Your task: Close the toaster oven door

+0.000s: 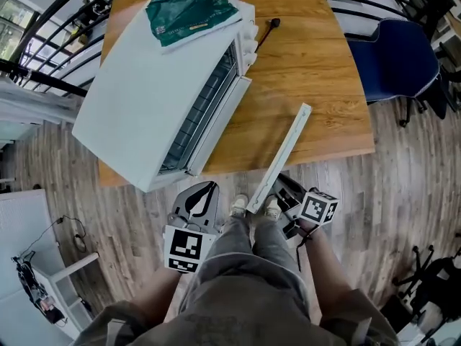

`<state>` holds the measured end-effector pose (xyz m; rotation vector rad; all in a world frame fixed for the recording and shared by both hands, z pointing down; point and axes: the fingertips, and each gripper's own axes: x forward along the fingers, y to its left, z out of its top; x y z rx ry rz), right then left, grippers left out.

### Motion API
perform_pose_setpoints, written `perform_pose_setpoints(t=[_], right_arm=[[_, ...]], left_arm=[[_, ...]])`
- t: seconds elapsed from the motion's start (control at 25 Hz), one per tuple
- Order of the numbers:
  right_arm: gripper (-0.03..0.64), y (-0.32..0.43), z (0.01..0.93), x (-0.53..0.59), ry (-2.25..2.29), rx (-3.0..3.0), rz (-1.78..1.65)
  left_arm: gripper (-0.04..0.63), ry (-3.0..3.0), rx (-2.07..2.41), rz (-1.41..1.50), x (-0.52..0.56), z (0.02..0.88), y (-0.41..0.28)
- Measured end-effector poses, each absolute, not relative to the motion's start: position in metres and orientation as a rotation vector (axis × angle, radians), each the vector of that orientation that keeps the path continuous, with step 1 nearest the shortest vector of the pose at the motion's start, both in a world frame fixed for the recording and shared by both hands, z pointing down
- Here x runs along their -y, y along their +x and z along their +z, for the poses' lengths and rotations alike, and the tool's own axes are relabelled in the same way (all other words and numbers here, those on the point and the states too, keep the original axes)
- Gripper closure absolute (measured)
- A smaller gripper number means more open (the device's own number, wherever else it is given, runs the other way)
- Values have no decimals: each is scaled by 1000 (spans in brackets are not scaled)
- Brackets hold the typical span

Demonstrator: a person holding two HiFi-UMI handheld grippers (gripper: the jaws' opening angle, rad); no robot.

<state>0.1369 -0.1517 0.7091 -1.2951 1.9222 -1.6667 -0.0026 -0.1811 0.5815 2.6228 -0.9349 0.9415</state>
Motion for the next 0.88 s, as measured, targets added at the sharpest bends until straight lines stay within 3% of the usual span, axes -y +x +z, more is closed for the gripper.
perform_pose_setpoints(t=[0.88], right_arm=[[479, 93, 558, 225, -1205, -1867, -1706]], left_arm=[[574, 2562, 1326, 768, 200, 473, -74]])
